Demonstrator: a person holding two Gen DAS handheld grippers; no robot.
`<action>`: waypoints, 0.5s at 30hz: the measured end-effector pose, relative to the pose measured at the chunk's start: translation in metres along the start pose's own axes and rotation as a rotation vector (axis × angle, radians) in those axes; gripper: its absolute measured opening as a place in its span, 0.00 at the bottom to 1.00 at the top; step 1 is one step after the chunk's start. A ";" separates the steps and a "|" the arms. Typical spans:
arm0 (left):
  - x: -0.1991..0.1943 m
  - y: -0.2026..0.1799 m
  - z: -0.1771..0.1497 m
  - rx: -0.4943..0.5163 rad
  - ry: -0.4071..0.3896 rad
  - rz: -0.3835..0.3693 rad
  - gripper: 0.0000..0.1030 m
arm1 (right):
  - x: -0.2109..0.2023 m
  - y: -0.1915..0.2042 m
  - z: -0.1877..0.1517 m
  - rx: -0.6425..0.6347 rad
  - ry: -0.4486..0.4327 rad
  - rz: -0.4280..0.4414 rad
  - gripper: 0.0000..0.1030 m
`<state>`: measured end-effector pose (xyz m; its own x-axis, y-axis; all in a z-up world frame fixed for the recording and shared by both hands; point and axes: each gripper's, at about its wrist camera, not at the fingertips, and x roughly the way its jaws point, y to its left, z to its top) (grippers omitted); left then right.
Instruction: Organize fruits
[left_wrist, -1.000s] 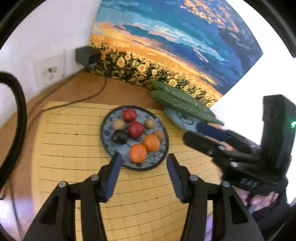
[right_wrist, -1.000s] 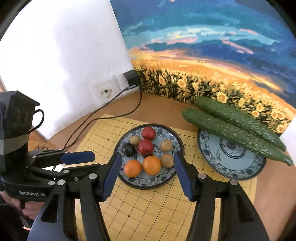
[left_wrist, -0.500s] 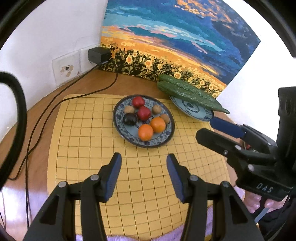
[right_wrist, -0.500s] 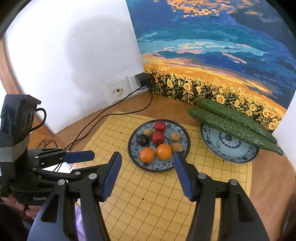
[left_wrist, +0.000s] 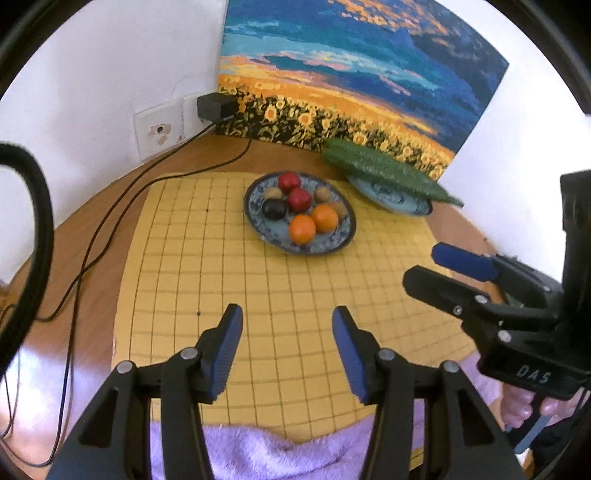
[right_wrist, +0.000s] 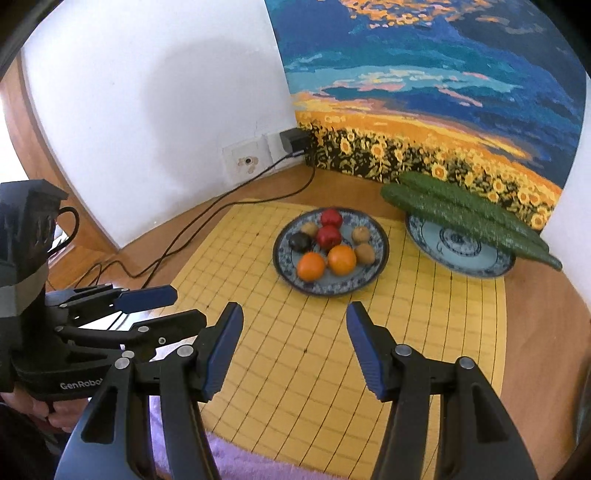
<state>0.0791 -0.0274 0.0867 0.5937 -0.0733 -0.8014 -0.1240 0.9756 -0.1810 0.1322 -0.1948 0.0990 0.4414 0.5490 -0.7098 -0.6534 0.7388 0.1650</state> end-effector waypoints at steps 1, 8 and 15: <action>0.001 -0.001 -0.004 0.005 0.008 0.009 0.51 | -0.001 0.000 -0.004 0.004 0.005 0.000 0.58; 0.039 0.008 -0.031 -0.030 0.135 0.118 0.52 | 0.014 -0.004 -0.040 0.012 0.090 -0.110 0.58; 0.060 0.011 -0.052 -0.040 0.198 0.160 0.52 | 0.038 -0.009 -0.075 0.006 0.206 -0.199 0.58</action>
<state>0.0716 -0.0322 0.0071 0.3974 0.0387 -0.9168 -0.2380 0.9693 -0.0622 0.1087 -0.2097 0.0187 0.4258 0.3021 -0.8529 -0.5624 0.8268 0.0122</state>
